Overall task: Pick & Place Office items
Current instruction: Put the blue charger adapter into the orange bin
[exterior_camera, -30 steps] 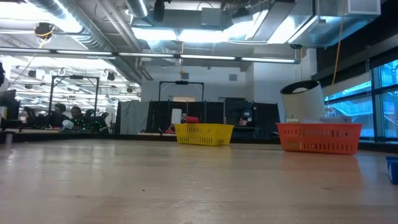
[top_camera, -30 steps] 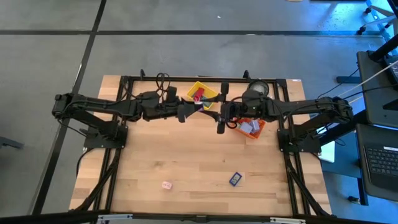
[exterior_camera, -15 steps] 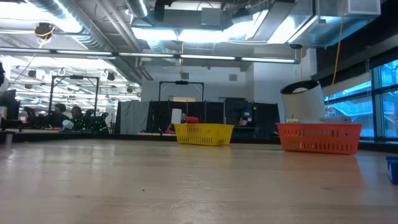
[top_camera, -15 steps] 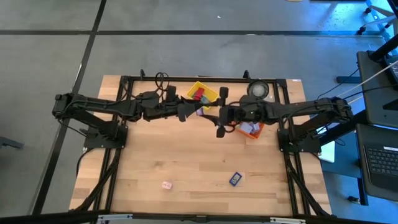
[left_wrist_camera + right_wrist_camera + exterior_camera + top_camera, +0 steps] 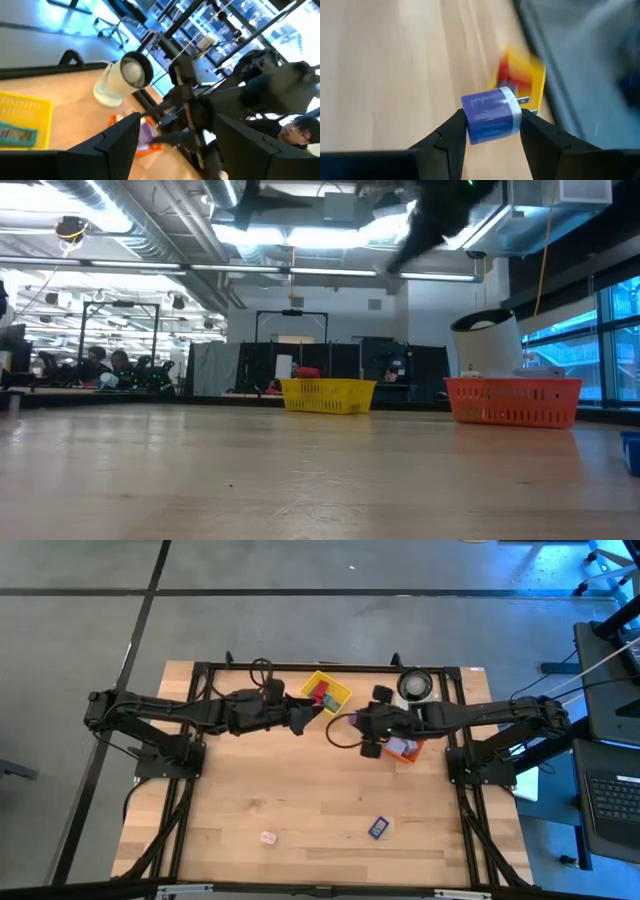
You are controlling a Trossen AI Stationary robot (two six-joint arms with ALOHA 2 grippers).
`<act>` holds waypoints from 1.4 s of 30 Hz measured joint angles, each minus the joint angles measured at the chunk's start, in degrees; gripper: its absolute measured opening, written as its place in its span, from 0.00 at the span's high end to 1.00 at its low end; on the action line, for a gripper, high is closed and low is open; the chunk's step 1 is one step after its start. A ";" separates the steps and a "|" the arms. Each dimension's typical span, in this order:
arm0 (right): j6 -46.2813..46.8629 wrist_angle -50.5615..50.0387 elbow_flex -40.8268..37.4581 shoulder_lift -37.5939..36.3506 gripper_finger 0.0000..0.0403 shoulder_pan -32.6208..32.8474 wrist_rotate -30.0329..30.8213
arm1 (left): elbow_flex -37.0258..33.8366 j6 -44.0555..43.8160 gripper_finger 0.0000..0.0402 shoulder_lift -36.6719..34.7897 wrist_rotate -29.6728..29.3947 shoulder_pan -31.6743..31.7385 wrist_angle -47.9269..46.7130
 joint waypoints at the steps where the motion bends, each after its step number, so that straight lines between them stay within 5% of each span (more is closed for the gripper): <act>1: 2.89 -4.01 0.00 0.00 0.61 -0.37 -0.03 | 0.00 -0.50 0.38 0.00 0.02 0.00 -0.59; 10: 22.49 -32.50 -4.40 0.04 0.61 -2.62 -1.50 | 0.00 -2.54 0.38 0.00 0.39 -0.09 -2.99; 19: 33.34 -28.89 -11.20 0.07 0.61 -3.93 -1.44 | 0.00 -2.55 0.38 0.00 0.46 -0.09 -3.03; 36: 37.38 -26.87 -11.23 0.09 0.60 -6.05 -5.87 | -0.02 -2.59 0.38 0.00 3.51 -0.26 -3.03; 42: 38.11 -26.85 -11.23 0.09 0.53 -6.08 -5.85 | -0.02 -2.59 0.38 0.00 3.50 -0.26 -3.03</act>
